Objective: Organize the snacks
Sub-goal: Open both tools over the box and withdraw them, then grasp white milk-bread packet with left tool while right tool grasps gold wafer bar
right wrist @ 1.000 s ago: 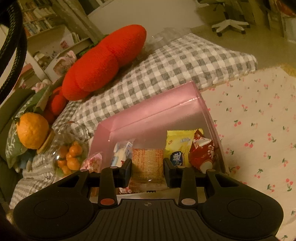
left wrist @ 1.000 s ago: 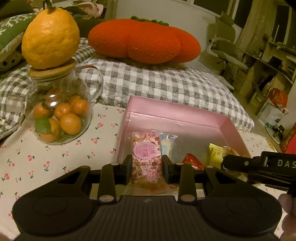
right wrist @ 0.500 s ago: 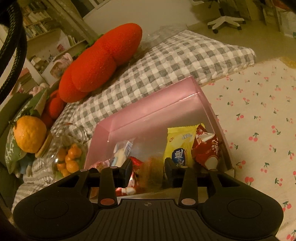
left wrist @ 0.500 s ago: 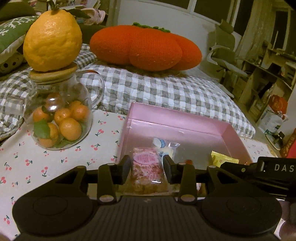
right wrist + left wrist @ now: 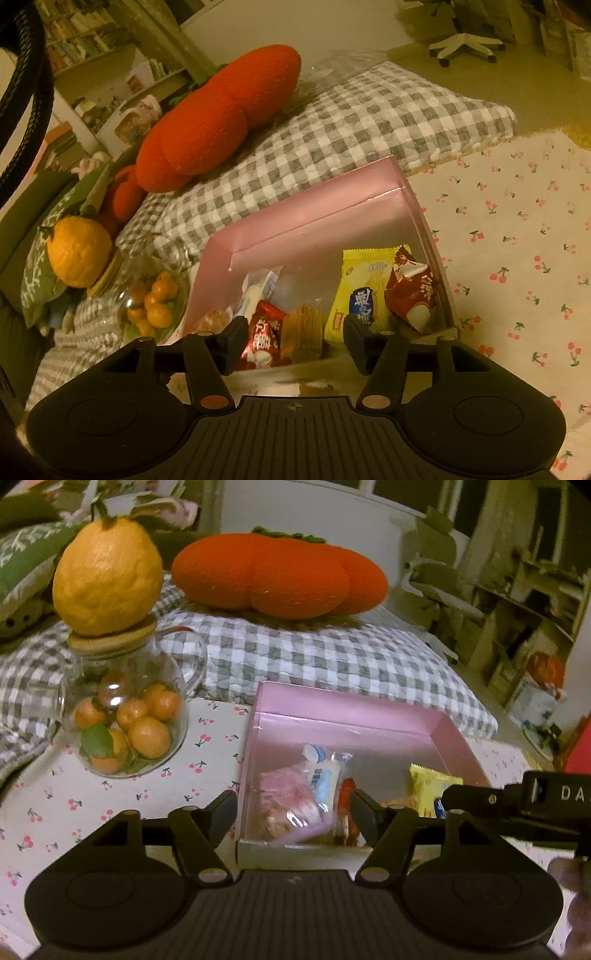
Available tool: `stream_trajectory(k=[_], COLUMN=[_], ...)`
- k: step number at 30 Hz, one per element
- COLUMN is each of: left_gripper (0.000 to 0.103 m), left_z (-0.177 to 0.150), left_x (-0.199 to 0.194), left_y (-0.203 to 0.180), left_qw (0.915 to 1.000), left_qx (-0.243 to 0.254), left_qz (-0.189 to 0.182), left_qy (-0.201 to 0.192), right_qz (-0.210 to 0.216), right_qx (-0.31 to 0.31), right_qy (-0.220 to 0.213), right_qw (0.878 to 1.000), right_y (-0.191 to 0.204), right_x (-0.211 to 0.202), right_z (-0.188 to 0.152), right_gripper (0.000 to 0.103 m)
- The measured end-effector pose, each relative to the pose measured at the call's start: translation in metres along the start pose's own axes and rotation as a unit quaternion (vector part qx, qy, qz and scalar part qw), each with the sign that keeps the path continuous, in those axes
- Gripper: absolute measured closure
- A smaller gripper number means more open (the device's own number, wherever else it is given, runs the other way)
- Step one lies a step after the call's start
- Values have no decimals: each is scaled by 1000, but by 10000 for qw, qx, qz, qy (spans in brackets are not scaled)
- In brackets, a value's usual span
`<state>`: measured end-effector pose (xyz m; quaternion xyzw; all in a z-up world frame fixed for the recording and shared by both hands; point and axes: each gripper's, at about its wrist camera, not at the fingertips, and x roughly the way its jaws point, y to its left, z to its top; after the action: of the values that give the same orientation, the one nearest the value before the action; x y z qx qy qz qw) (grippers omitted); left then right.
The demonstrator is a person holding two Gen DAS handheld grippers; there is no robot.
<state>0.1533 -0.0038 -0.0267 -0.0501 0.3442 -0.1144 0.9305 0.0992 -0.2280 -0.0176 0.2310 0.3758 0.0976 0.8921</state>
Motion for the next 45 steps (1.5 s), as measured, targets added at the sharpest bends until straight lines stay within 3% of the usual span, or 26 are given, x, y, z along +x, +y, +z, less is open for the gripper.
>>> stream_trajectory(k=[3,8,11,22,34,41,45], left_gripper=[30,18,13,6,6,28,31], left_z=[-3,-9,-12,-31,-61,-72,-78], left_x=[-6,-16,-23,-41,-46,-44,-44], left_y=[-1,2,5,18,11,-7,-15], left_qw=[9998,9992,9989,9966,9865,9713,9629], left_qx=[160,333,381,639,1264,1779,2107], left_qz=[-13,-9,-21,-106,-673,-1170,-1184], left_qy=[76,206,264,506,789,1063,1199], right_qz=[-45,-92,-182,-475,-689,-728,-724], right_qx=[-81,-197,-266,-494,-736,-808,-832], right_qy=[20,114,141,379,709,807,819], right_qw=[10000,9997,9994,9969,9924,9908,9905], right_y=[-1,-3,-5,-19,-24,-22,-21], right_x=[-8,-21,-28,-46,-53,-50,-49], right_z=[-2,-6,-10,-26,-47,-52,-52], right_gripper=[32,30,21,20,20,20,20])
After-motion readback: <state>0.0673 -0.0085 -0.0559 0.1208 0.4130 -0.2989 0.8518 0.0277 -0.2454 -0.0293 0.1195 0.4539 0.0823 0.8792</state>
